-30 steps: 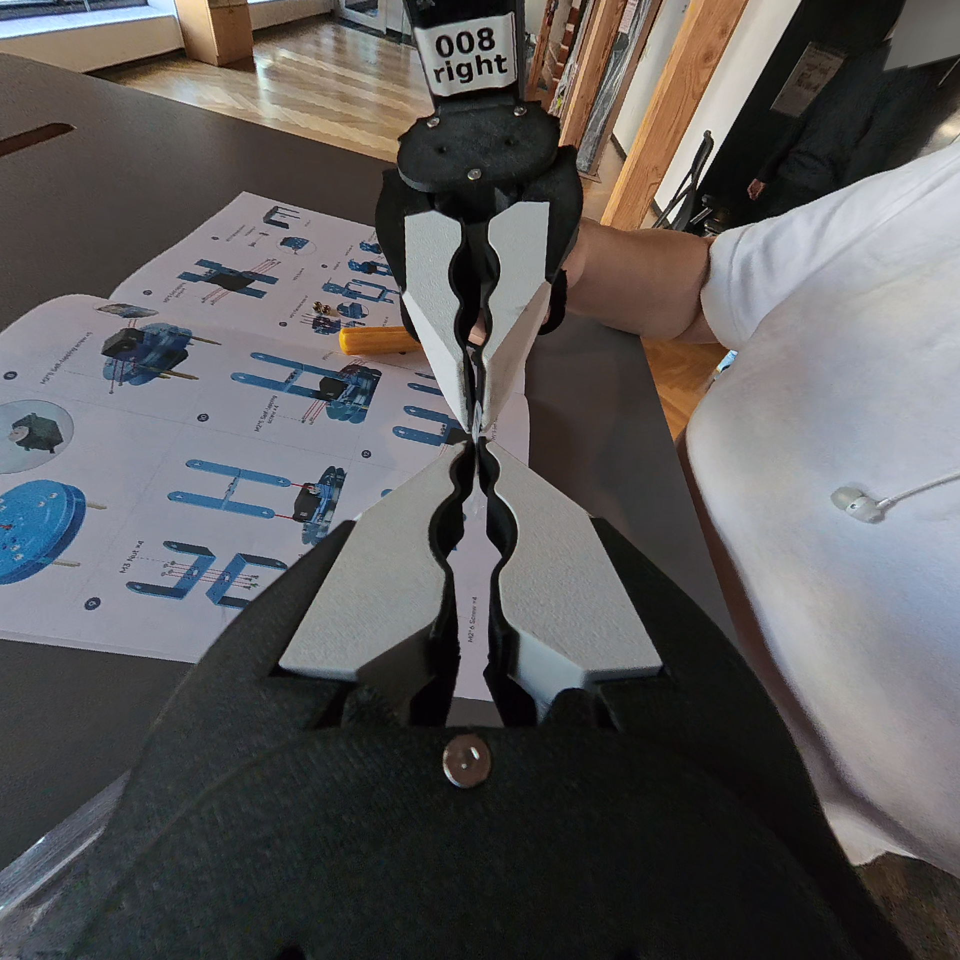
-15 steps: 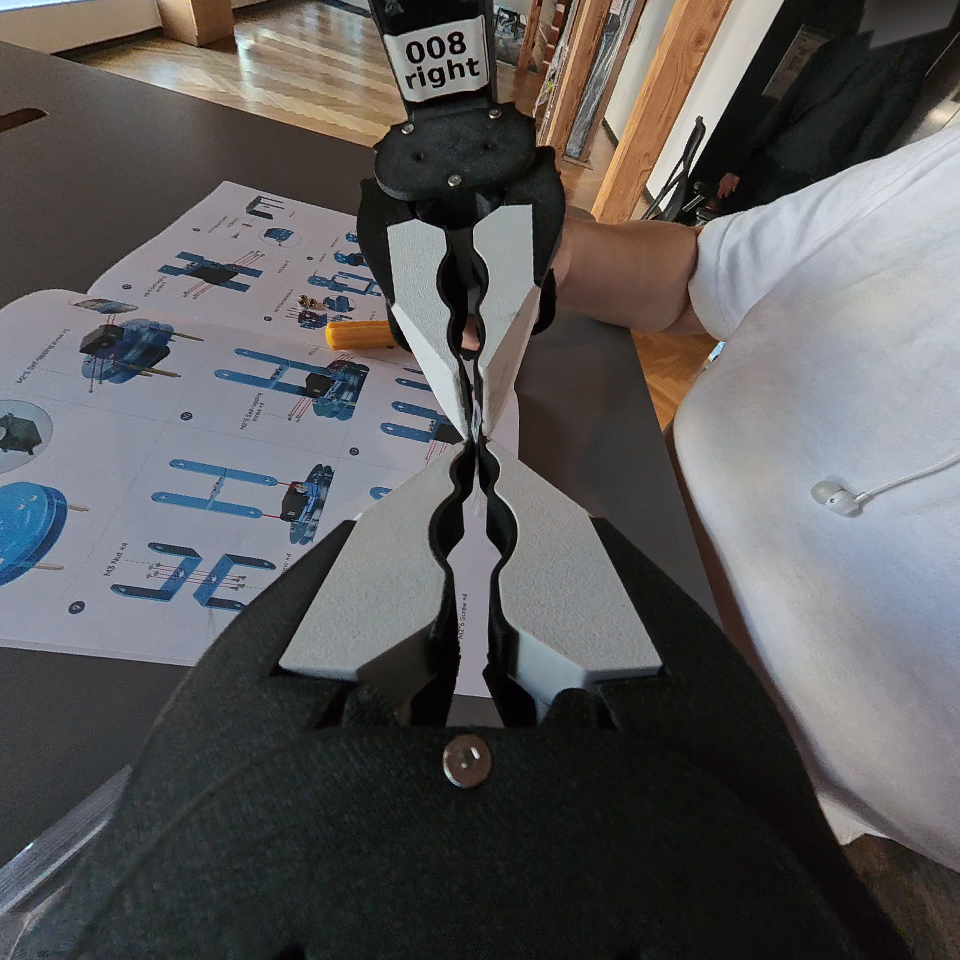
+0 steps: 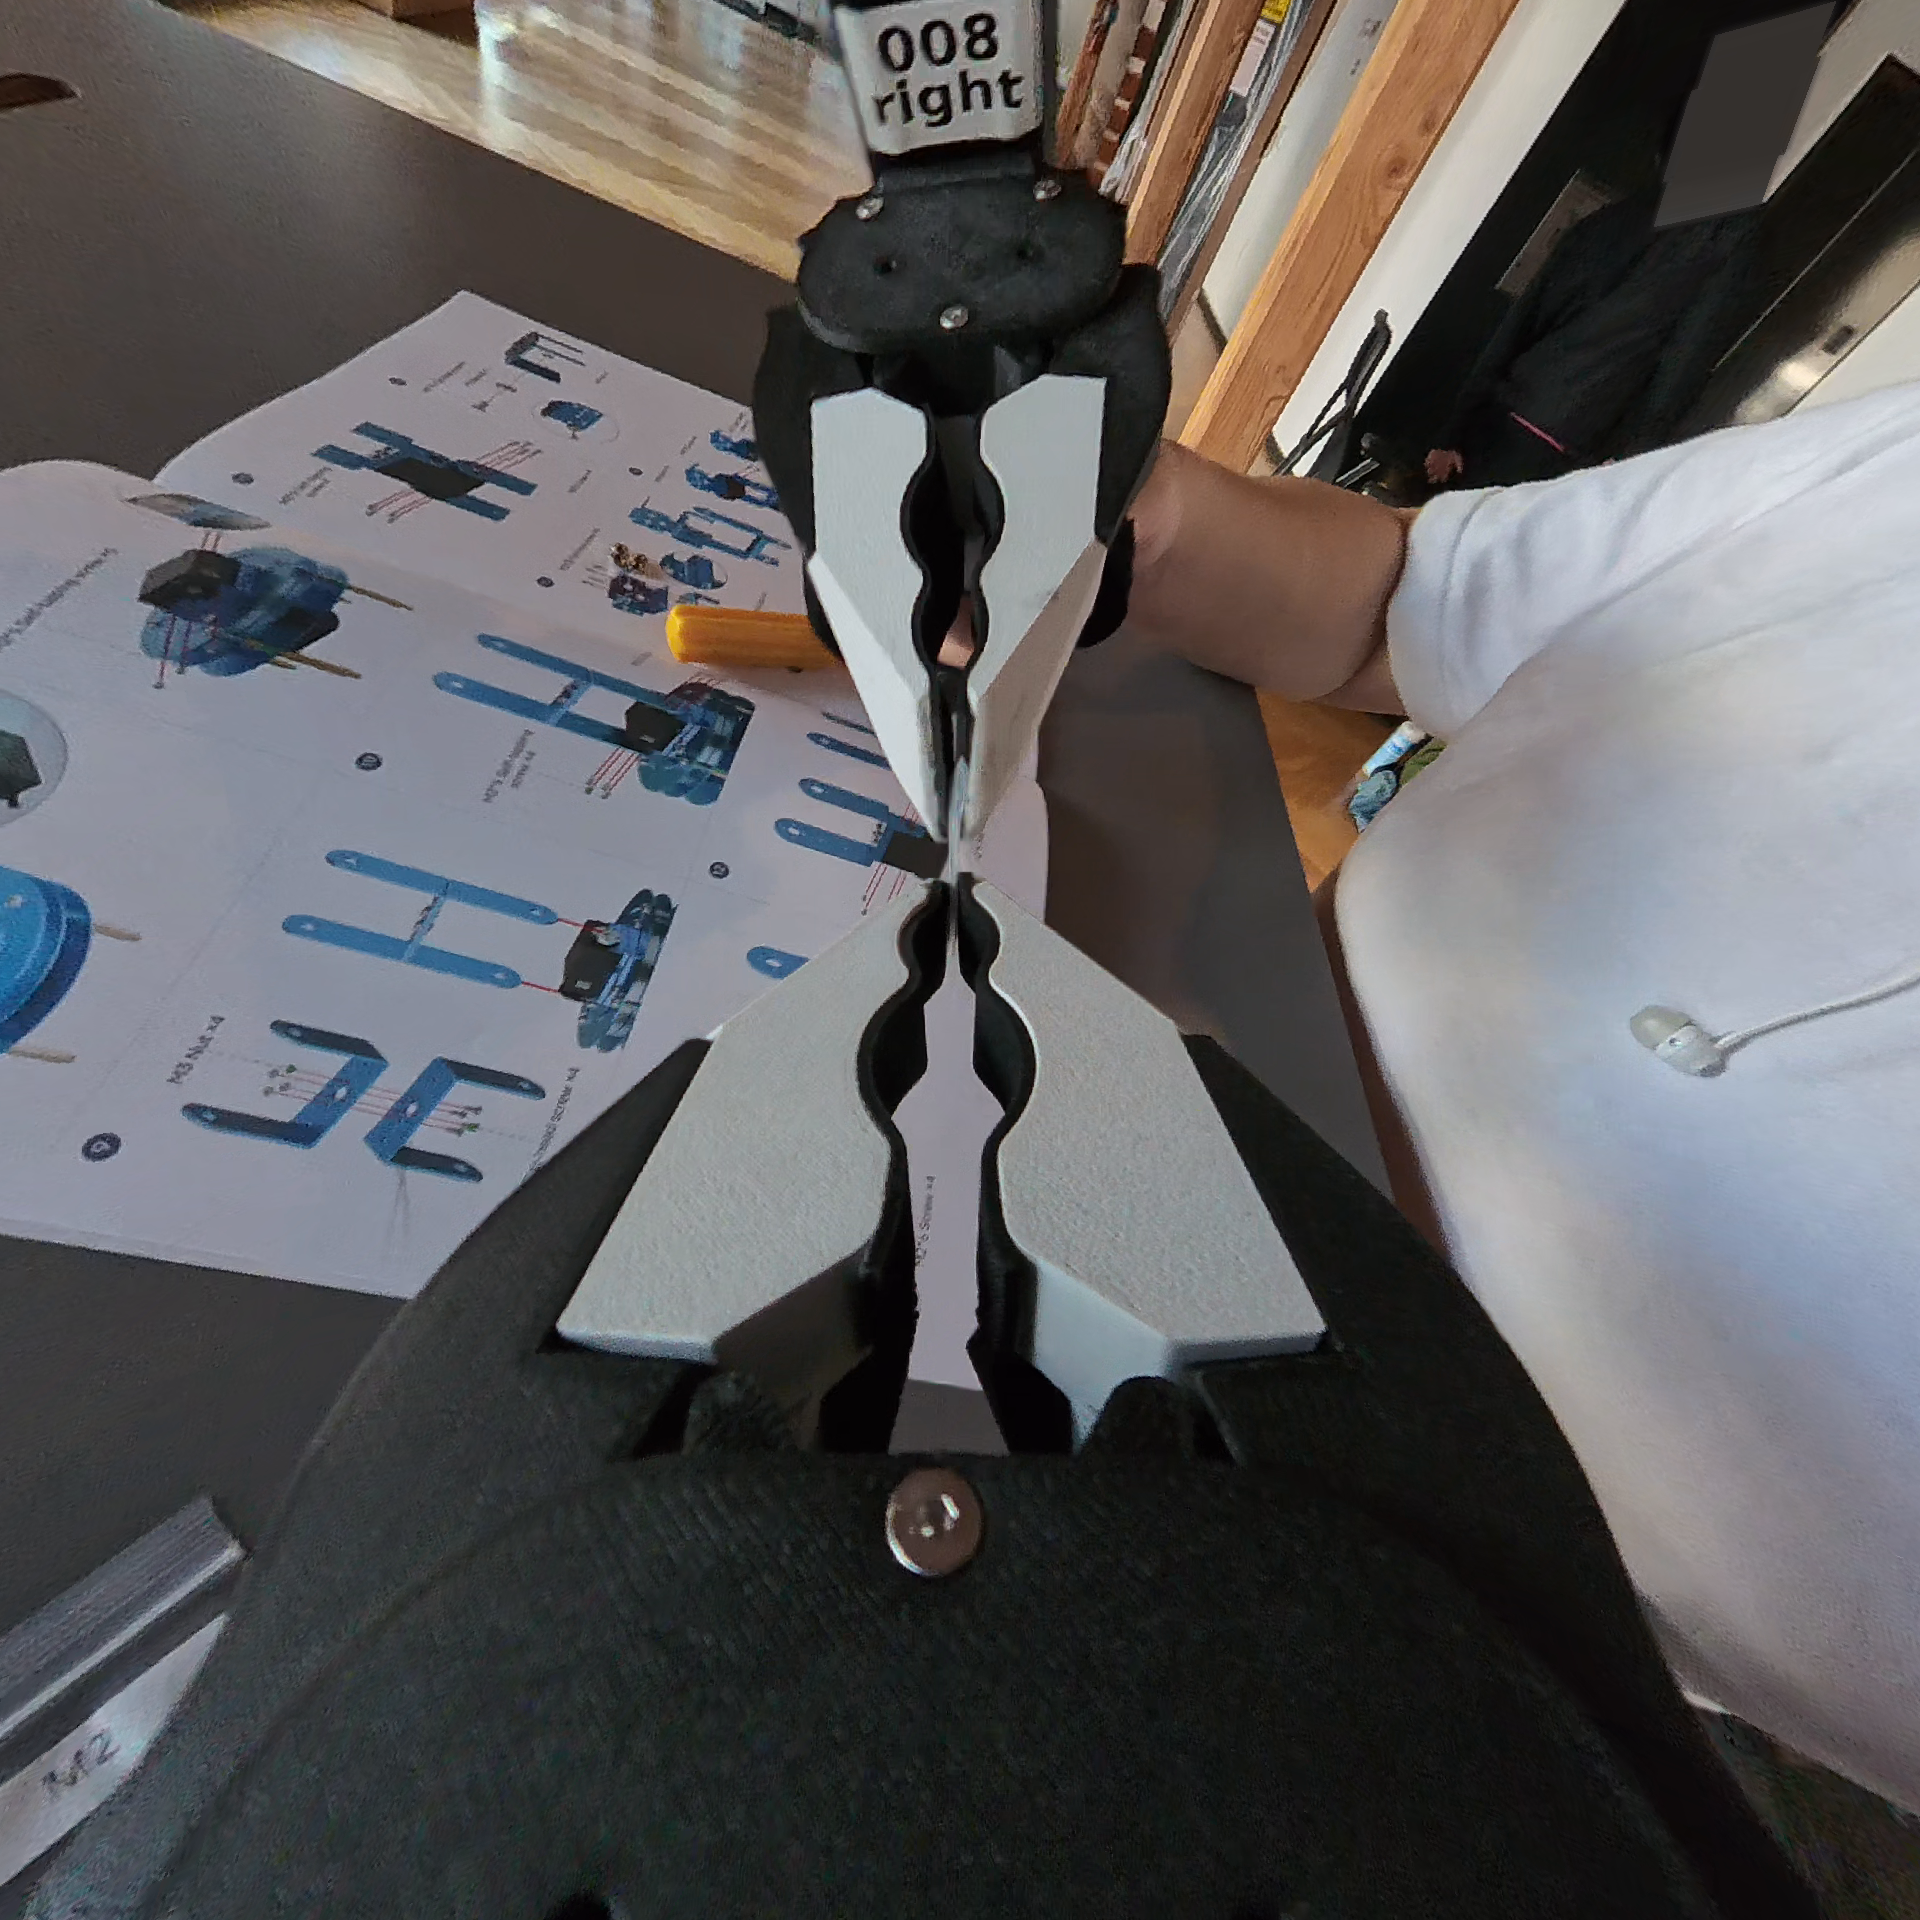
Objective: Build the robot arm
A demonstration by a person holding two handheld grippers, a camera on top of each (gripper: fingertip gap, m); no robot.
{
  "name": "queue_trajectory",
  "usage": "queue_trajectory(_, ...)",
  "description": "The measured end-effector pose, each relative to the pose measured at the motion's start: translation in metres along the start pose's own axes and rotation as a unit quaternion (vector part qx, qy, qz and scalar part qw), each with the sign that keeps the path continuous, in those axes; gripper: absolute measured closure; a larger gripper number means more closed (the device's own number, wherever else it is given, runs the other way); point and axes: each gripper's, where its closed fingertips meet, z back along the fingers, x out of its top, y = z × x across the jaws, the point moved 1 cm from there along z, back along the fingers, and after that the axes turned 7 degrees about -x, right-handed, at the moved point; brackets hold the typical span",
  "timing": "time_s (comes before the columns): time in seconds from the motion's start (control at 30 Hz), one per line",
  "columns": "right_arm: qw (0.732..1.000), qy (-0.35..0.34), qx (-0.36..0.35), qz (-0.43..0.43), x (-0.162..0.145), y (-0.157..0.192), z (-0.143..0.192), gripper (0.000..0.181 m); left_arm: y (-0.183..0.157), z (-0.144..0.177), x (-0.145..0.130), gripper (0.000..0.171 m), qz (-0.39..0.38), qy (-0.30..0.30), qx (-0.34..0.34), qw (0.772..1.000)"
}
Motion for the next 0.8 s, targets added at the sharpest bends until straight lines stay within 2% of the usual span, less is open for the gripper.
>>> queue_trajectory(0.1, 1.0, -0.019, -0.003, -0.011, 0.005, -0.003, 0.008, 0.181, 0.002, 0.004, 0.002, 0.171, 0.001, -0.003, 0.007, 1.0)
queue_trajectory(0.23, 1.0, -0.011, 0.016, -0.003, -0.001, 0.003, 0.005, 0.181, 0.001, 0.003, -0.003, 0.171, -0.028, 0.028, 0.025, 0.999)
queue_trajectory(0.33, 0.999, -0.03, 0.01, -0.003, 0.005, 0.002, 0.005, 0.179, -0.002, 0.006, 0.002, 0.171, -0.012, 0.008, 0.006, 1.0)
queue_trajectory(0.37, 0.999, -0.035, 0.005, -0.003, 0.007, 0.0, 0.005, 0.172, -0.003, 0.006, 0.004, 0.171, -0.009, 0.002, 0.001, 1.0)
queue_trajectory(0.5, 0.999, -0.032, 0.004, -0.007, 0.007, 0.0, 0.0, 0.169, -0.004, 0.005, 0.003, 0.171, -0.009, 0.005, -0.003, 1.0)
queue_trajectory(0.57, 0.999, -0.033, 0.011, -0.007, 0.007, 0.003, -0.002, 0.181, -0.003, 0.004, 0.003, 0.171, -0.006, 0.006, -0.002, 1.0)
queue_trajectory(0.8, 1.0, -0.014, 0.017, 0.014, 0.004, 0.007, 0.0, 0.181, -0.007, 0.001, 0.002, 0.171, 0.001, 0.005, -0.02, 1.0)
